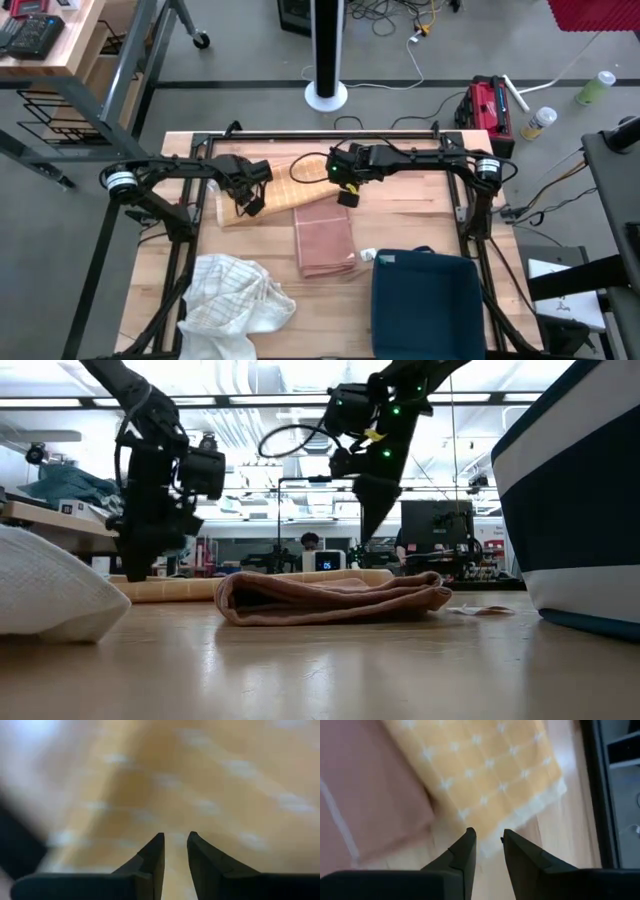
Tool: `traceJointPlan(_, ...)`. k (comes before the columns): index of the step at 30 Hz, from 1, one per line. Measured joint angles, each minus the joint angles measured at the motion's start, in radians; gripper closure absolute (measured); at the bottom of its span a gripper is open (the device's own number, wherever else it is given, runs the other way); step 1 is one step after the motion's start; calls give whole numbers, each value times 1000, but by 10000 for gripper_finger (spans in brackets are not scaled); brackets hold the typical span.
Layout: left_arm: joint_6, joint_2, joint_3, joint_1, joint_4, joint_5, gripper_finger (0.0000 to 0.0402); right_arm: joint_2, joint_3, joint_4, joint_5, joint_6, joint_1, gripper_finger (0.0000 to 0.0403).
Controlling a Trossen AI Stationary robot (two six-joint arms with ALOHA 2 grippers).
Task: Fold towel
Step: Fold the yellow towel
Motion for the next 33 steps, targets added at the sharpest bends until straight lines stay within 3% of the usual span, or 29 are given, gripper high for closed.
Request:
traceJointPlan(4, -4, -17, 50, -16, 20, 203, 343, -7, 0, -92, 0, -22, 0, 298)
traceJointPlan(11, 79, -21, 163, -87, 211, 220, 357, -88, -1, -183, -41, -18, 0, 271)
traceJointPlan(15, 231, -8, 198, -120, 454, 150, 355, -175, -2, -172, -93, -4, -3, 262)
traceJointPlan(18, 324, 32, 200, -126, 561, 31, 353, -225, -2, -172, -95, 35, -4, 259)
traceJointPlan(21, 360, 87, 207, -100, 559, -80, 357, -267, -4, -186, -96, 79, 1, 259)
traceJointPlan(29, 332, 282, 205, -54, 477, -82, 379, -296, -14, -180, -98, 198, 46, 278)
traceJointPlan(33, 315, 322, 210, -44, 441, -97, 390, -237, -16, -136, -134, 212, 94, 291)
